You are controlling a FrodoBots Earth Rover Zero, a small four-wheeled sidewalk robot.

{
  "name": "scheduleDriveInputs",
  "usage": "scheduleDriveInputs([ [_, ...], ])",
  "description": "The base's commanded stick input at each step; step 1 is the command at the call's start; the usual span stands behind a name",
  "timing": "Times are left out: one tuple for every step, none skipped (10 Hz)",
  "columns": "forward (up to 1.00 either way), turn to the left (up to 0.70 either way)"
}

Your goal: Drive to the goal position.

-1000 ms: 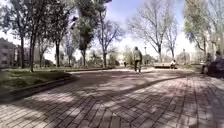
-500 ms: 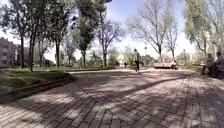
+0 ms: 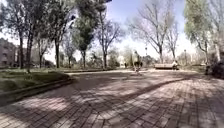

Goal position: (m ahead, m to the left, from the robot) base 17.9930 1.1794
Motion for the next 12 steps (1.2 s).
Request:
scheduleDriveInputs([
  [0.7,0.0],
  [0.7,0.0],
  [0.7,-0.07],
  [0.7,-0.34],
  [0.7,-0.35],
  [0.7,-0.35],
  [0.7,-0.35],
  [0.7,0.0],
  [0.7,0.0],
  [0.7,0.0],
  [0.7,0.0],
  [0.7,0.0],
])
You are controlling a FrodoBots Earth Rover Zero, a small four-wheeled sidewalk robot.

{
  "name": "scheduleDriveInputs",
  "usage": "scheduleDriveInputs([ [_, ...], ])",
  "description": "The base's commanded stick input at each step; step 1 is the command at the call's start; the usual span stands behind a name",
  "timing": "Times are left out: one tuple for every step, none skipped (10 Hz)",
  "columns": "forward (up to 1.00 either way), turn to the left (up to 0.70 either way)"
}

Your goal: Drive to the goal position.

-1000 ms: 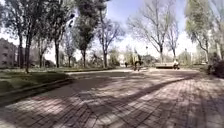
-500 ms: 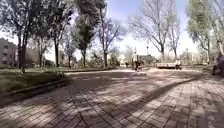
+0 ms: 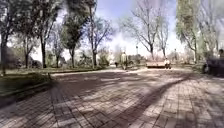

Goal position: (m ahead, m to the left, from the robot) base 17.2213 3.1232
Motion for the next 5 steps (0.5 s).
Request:
scheduleDriveInputs([
  [0.7,0.0],
  [0.7,0.0],
  [0.7,0.0],
  [0.7,0.0],
  [0.7,0.0],
])
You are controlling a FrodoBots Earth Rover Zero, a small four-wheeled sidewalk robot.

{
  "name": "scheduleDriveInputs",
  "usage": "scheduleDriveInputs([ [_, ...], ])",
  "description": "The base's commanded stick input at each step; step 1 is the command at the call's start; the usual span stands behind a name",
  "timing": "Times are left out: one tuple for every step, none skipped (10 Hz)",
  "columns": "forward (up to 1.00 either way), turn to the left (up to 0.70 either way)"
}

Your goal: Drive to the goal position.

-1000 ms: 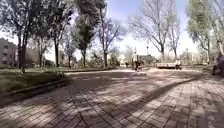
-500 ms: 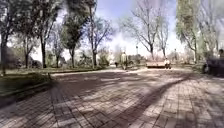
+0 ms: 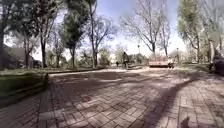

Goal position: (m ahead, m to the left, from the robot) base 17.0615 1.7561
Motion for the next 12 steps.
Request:
scheduleDriveInputs([
  [0.7,0.0],
  [0.7,0.0],
  [0.7,0.0],
  [0.7,0.0],
  [0.7,0.0],
  [0.7,0.0],
  [0.7,0.0],
  [0.7,0.0],
  [0.7,0.0],
  [0.7,0.0],
  [0.7,0.0],
  [0.7,0.0],
])
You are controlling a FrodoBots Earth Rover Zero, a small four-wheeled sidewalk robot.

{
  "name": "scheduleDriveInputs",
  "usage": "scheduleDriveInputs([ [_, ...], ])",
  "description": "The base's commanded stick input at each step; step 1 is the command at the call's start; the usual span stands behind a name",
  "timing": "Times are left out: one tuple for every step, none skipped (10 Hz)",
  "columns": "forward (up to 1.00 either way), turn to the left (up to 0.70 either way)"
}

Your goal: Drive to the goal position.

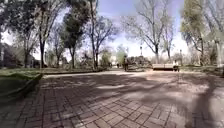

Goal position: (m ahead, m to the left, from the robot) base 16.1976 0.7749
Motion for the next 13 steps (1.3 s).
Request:
scheduleDriveInputs([
  [0.7,0.0],
  [0.7,0.0],
  [0.7,0.0],
  [0.7,0.0],
  [0.7,0.0],
  [0.7,0.0],
  [0.7,0.0],
  [0.7,0.0],
  [0.7,0.0],
  [0.7,0.0],
  [0.7,0.0],
  [0.7,0.0],
  [0.7,0.0],
])
